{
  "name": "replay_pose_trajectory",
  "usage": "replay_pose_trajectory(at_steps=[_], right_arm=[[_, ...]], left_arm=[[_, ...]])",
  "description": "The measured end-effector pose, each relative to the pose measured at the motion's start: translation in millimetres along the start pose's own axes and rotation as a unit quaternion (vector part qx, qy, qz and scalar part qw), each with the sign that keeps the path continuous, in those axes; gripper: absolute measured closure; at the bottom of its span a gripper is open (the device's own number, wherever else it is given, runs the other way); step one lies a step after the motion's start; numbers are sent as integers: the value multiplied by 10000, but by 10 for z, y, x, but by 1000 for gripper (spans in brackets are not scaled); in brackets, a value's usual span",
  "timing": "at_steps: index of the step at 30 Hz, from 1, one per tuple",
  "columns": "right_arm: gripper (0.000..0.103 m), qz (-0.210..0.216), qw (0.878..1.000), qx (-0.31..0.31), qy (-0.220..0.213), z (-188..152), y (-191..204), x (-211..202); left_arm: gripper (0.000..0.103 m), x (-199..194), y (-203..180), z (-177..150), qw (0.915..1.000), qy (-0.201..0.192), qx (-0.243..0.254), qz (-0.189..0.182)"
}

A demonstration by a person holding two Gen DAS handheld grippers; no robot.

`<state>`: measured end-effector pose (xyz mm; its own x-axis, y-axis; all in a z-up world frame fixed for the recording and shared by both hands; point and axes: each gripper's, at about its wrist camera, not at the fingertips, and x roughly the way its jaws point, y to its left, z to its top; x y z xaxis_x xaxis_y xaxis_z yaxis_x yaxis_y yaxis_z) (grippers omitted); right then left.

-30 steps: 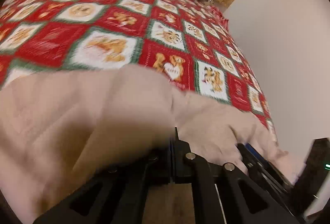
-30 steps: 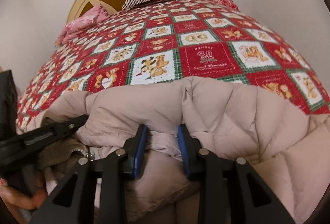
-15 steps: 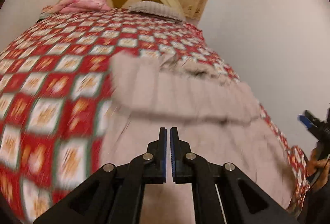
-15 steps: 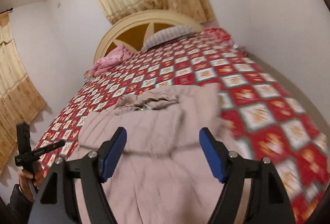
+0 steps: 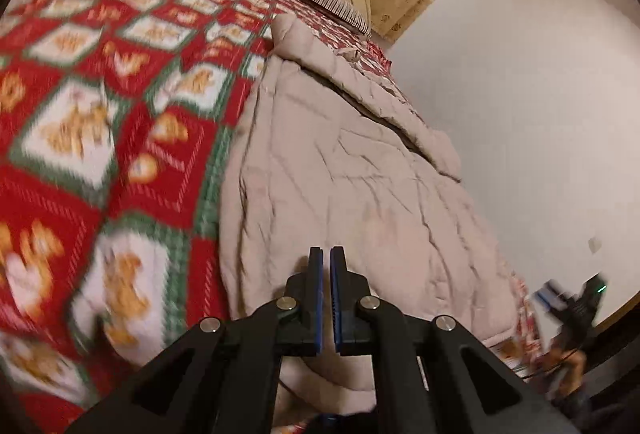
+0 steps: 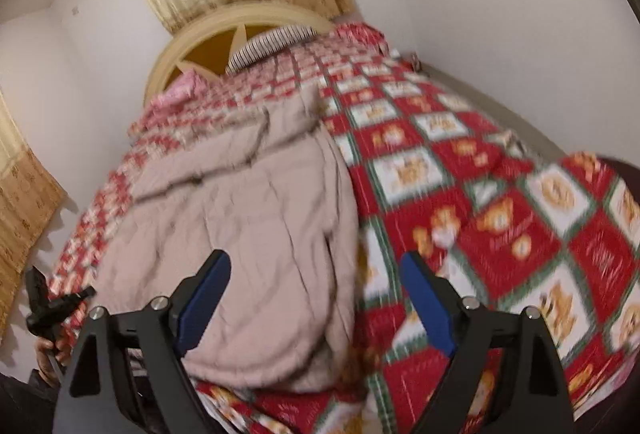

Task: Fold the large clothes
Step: 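Release the folded jacket and smooth it flat with both grippers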

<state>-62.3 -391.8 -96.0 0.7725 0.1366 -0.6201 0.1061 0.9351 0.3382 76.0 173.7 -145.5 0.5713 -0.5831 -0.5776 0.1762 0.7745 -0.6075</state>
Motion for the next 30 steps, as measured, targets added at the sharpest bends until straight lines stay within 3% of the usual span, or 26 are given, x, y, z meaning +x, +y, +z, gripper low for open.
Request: replay_pose_trajectory(at_steps=[8, 12, 14, 15, 18, 22, 24, 26, 28, 30], right_arm=[[14, -296, 9970, -187, 693, -386, 43, 456], [17, -128, 9947, -181, 999, -497, 77, 613], [30, 66, 9938, -162, 1100, -531, 117, 634], [31, 52, 9928, -268, 1168, -547, 159, 644], [36, -162, 9912, -588, 1179, -581, 227, 648], [30, -40, 9933, -250, 1131, -591, 151, 660], [26, -29, 9929, -332, 1143, -593, 193, 677], [24, -112, 9920, -496, 1155, -606, 246, 686], [28, -183, 9919, -535, 1142, -607, 265, 690], [37, -263, 9919, -539, 1118, -600, 260, 691]], left_arm=[[100, 24, -108, -138, 9984, 29, 420, 380], [100, 10, 74, -167, 9999, 89, -43, 107], [100, -36, 89, -200, 9998, 128, -122, -70], [100, -61, 96, -228, 9998, 139, -56, -159], [100, -82, 125, -311, 9995, 89, 24, -317], [100, -66, 178, -323, 9985, 215, -216, -461], [100, -123, 147, -283, 9986, 340, -42, -390], [100, -245, 127, -236, 9995, 219, 194, -155], [100, -318, 111, -222, 9990, 226, 374, 112], [100, -256, 116, -221, 9988, 356, 345, 44]])
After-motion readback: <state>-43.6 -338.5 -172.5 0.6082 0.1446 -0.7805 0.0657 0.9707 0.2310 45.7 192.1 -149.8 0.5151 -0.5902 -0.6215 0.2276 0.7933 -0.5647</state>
